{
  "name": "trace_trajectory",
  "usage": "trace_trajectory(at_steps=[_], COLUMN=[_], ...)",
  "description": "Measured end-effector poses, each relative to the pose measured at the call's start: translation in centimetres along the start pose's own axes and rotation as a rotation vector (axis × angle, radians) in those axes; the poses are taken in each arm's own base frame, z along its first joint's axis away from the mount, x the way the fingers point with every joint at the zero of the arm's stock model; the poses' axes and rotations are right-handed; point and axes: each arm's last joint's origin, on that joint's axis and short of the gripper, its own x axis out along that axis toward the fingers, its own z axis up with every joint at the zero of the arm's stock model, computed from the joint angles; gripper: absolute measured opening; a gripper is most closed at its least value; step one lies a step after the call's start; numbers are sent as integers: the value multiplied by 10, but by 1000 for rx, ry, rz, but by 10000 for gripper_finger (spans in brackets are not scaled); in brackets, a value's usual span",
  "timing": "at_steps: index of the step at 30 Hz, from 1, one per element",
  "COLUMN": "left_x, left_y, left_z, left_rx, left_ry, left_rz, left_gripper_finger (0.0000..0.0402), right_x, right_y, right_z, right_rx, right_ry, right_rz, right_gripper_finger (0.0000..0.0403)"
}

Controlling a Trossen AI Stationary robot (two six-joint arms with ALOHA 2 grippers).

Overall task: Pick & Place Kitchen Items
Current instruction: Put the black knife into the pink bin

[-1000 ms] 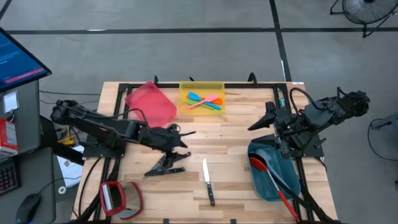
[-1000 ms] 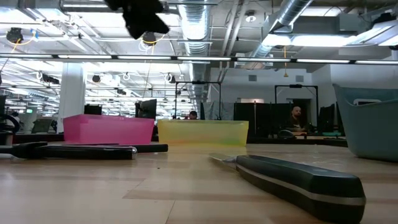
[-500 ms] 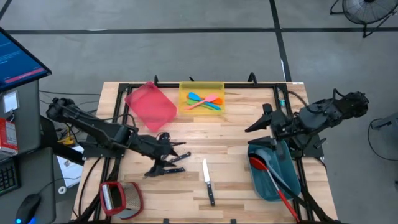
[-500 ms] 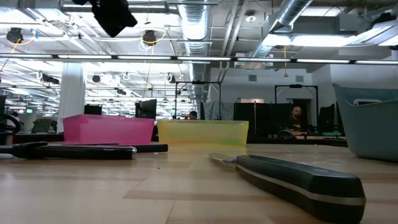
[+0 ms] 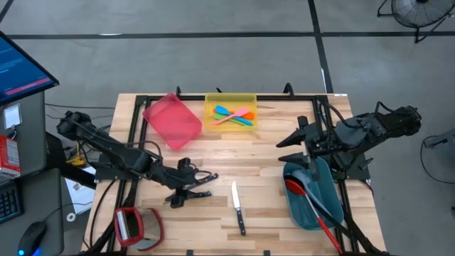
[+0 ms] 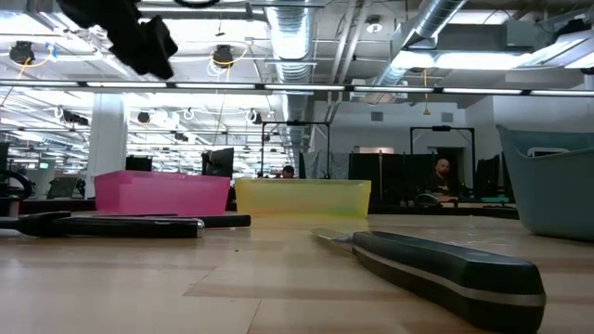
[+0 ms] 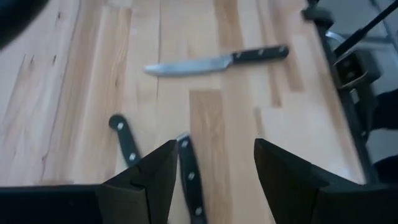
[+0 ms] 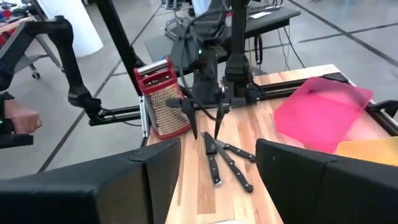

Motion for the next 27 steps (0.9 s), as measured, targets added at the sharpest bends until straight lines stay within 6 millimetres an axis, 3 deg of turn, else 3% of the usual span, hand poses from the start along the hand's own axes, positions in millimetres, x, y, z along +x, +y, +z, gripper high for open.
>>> trace_trajectory(at_steps=[13,27], left_x=[40,66], left_y=[0,-27], left_z=[-20,-35], left_rx=[-65,61], left_ry=[167,179], left_rz=[149,105], left_gripper_finger=[198,198], right_x=[1,1], right_y=[-2,-2], right_z=[0,0], right_rx=[2,2], right_ry=[0,0], right_rz=[-9,-9], right_gripper_finger=[202,202])
